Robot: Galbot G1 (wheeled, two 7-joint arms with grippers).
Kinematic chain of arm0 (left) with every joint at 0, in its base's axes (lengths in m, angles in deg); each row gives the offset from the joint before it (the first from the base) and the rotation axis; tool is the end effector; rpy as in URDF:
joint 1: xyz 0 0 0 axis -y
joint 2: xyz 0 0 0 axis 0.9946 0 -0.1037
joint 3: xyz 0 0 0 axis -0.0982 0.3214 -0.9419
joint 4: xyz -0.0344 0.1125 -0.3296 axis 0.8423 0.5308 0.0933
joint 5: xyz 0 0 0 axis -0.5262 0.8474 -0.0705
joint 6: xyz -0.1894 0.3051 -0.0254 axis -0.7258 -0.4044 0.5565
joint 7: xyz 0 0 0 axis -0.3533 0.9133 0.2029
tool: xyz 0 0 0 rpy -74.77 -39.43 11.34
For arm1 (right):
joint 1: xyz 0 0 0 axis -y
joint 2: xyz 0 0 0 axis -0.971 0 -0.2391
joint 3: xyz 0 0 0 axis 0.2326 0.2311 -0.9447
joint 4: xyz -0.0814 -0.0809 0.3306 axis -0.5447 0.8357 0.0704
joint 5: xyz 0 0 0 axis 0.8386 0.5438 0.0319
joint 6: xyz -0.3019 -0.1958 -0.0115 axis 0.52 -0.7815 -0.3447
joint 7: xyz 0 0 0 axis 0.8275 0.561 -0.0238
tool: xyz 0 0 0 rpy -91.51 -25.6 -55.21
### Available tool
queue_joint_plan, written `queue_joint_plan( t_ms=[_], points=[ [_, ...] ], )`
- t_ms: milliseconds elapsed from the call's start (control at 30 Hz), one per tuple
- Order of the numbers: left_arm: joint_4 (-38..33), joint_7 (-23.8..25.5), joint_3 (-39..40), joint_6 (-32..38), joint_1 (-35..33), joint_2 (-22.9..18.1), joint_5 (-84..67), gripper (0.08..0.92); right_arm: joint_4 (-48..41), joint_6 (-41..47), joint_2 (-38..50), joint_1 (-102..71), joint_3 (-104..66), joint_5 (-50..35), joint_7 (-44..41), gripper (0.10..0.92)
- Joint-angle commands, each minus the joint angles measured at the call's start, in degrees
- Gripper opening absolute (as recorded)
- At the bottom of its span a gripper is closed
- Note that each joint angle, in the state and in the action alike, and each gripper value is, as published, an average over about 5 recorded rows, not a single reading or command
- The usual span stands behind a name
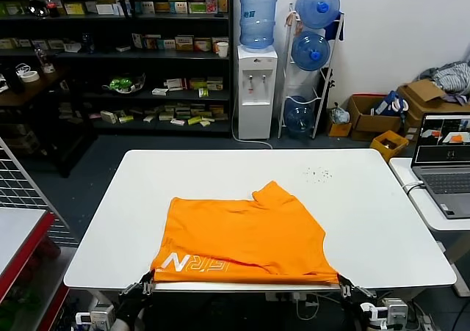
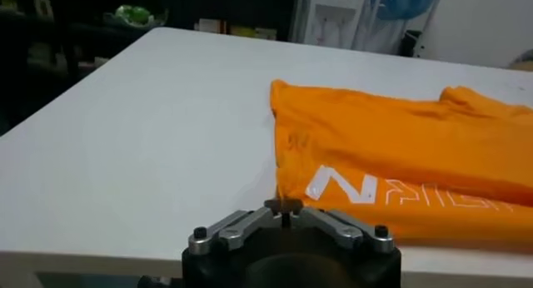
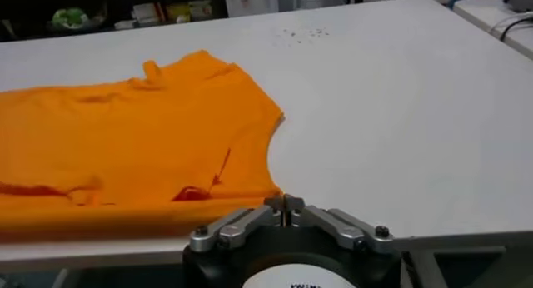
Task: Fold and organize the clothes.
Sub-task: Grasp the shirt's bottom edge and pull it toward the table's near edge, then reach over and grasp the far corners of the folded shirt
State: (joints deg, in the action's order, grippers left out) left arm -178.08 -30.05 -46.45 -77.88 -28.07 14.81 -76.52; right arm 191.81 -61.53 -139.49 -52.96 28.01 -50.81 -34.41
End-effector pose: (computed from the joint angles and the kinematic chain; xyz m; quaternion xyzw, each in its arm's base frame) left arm 0.1547 0.0760 -0.3631 -0.0292 -0.9648 0.0523 0.2560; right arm 0.1497 -0.0945 -0.3158 0.0186 -0.9435 -0.0424 0.3281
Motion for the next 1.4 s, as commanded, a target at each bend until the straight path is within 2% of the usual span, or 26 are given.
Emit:
queue_joint_plan(
  t_ms=[33,233,400,533,633,700,800,967,1200,1400],
  points=[
    [-1.7,-0.2,-0.4,-0.4,-2.2,0.1,0.1,0.231,1.8,1.0,0.2,-2.6,-0.7,0.5,-0.1,0.310],
    [-4.5,-0.2,-2.3,-1.3,1.3,1.3,-0.2,0.404,4.1,-1.4,2.9,3.6,0.3,0.1,-0.9,0.483],
    [-5.0,-0.1,-2.8,-3.6,10.5,3.2,-2.5,0.551,2.1,0.1,6.2,19.8,4.0,-2.9,0.3,0.631],
    [0.6,0.8,0.0,-5.1,20.8,4.7,-5.6,0.664,-5.7,2.1,6.2,34.9,10.1,-4.0,2.2,0.743],
    [9.5,2.5,3.9,-6.5,30.0,4.4,-7.9,0.749,-15.4,2.8,3.7,46.9,17.0,-3.9,3.3,0.803],
    [16.4,4.0,7.0,-7.4,36.4,3.9,-8.9,0.794,-22.5,3.1,1.4,53.6,21.4,-3.8,3.5,0.818],
    [24.6,6.0,11.3,-8.0,43.4,3.1,-9.3,0.819,-33.7,3.4,-2.4,61.4,26.0,-3.0,2.9,0.822],
    [32.8,7.9,16.3,-9.0,49.9,2.0,-10.6,0.822,-47.3,4.2,-7.7,68.1,29.0,-1.0,0.8,0.823],
    [36.6,8.1,20.3,-11.2,53.6,1.0,-11.4,0.823,-55.4,6.5,-11.8,70.1,29.8,-0.2,-1.2,0.823],
    [35.9,7.8,21.2,-12.5,53.7,0.6,-11.4,0.823,-56.9,8.0,-13.0,69.9,30.1,0.2,-1.6,0.823]
  ],
)
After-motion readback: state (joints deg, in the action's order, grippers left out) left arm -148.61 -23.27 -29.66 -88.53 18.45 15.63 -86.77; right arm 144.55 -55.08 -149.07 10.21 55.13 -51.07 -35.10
